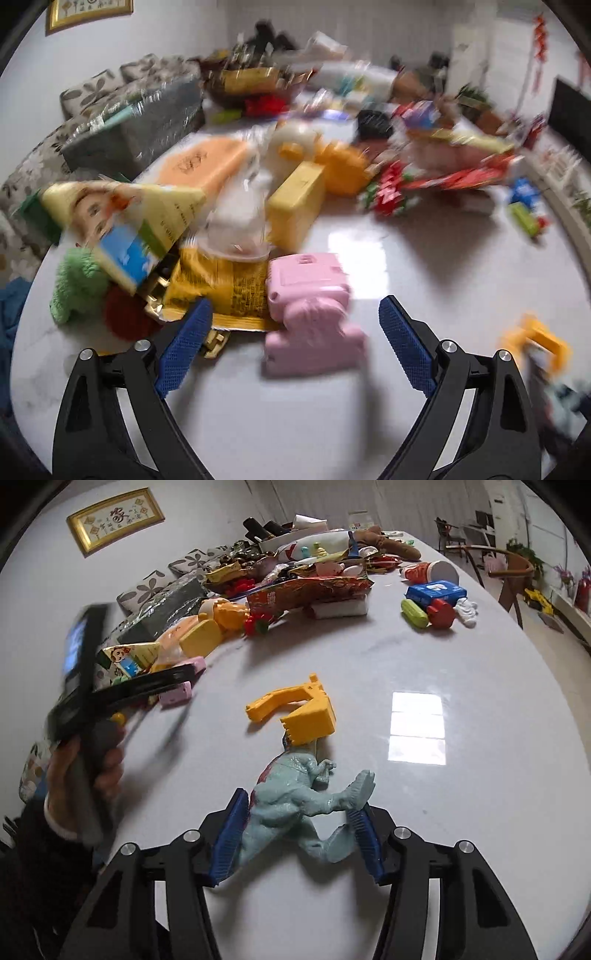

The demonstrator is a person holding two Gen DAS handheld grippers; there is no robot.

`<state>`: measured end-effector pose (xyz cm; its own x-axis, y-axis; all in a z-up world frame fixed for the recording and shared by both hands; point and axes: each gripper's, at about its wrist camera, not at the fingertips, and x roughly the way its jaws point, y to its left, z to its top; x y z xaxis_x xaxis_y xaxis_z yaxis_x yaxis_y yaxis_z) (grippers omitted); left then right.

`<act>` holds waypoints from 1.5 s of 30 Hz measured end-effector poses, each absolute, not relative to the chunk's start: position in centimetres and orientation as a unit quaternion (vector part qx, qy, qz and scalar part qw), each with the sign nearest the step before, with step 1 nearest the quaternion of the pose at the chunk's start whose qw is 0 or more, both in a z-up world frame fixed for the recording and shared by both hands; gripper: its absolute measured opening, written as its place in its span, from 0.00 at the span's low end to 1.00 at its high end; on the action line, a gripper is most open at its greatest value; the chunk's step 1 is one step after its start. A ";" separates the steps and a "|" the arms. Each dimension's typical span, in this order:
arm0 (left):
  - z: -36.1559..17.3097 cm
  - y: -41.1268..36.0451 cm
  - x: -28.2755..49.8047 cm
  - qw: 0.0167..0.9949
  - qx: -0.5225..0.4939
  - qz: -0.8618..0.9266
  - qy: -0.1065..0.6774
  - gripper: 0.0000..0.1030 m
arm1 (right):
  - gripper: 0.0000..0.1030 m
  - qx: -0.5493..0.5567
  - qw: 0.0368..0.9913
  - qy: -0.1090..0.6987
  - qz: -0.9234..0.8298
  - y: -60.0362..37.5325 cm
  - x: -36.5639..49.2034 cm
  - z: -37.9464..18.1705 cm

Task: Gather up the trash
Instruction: 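Grasp the pink toy with the left tool while the right tool holds the dinosaur, then lower both held toys into the box and open both tools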

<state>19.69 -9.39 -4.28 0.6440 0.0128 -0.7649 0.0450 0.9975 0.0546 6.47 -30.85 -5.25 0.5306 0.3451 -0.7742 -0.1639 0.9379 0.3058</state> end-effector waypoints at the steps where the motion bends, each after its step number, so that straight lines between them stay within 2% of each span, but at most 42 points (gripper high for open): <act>1: -4.6 -10.0 20.0 0.905 0.053 -0.001 0.422 0.85 | 0.53 0.085 0.872 0.460 0.144 -30.7 6.3 -5.2; 3: -4.6 -10.7 19.8 0.904 0.070 -0.008 0.421 0.55 | 0.53 0.074 0.876 0.454 0.146 -30.3 6.2 -5.1; 4: -4.4 -10.7 19.3 0.902 0.058 -0.043 0.425 0.46 | 0.53 0.078 0.875 0.453 0.152 -30.2 6.2 -5.0; 13: 0.2 -5.3 8.6 0.934 -0.006 -0.142 0.329 0.45 | 0.49 0.186 0.852 0.434 0.224 -30.5 5.4 -3.7; 16: 0.2 -3.6 4.8 0.930 -0.011 -0.161 0.331 0.45 | 0.49 0.219 0.837 0.435 0.250 -30.2 4.4 -3.6; 19: -1.1 -2.5 1.7 0.924 -0.002 -0.163 0.345 0.45 | 0.49 0.206 0.839 0.440 0.245 -29.6 2.9 -3.9; 20: -1.5 -2.3 1.0 0.923 0.000 -0.161 0.350 0.45 | 0.47 0.212 0.836 0.441 0.247 -29.6 2.4 -4.1; 21: -1.9 -2.1 0.4 0.922 -0.001 -0.162 0.353 0.45 | 0.38 0.230 0.829 0.441 0.257 -29.8 2.0 -4.5; 22: -2.2 -1.8 -0.1 0.921 0.000 -0.162 0.354 0.45 | 0.27 0.240 0.826 0.440 0.257 -30.0 1.6 -4.7; 25: -2.5 -1.4 -1.2 0.922 -0.009 -0.170 0.348 0.45 | 0.27 0.251 0.828 0.428 0.261 -30.2 0.8 -4.0; 30: -3.2 -2.0 -1.2 0.920 0.007 -0.174 0.351 0.45 | 0.27 0.195 0.839 0.453 0.230 -29.0 1.2 -4.8; 37: -3.5 -2.2 -1.6 0.917 -0.012 -0.177 0.356 0.45 | 0.14 0.240 0.825 0.451 0.242 -29.3 1.0 -5.7; 45: -3.5 -2.3 -1.0 0.918 -0.022 -0.177 0.353 0.46 | 0.12 0.228 0.830 0.448 0.242 -28.1 2.1 -5.7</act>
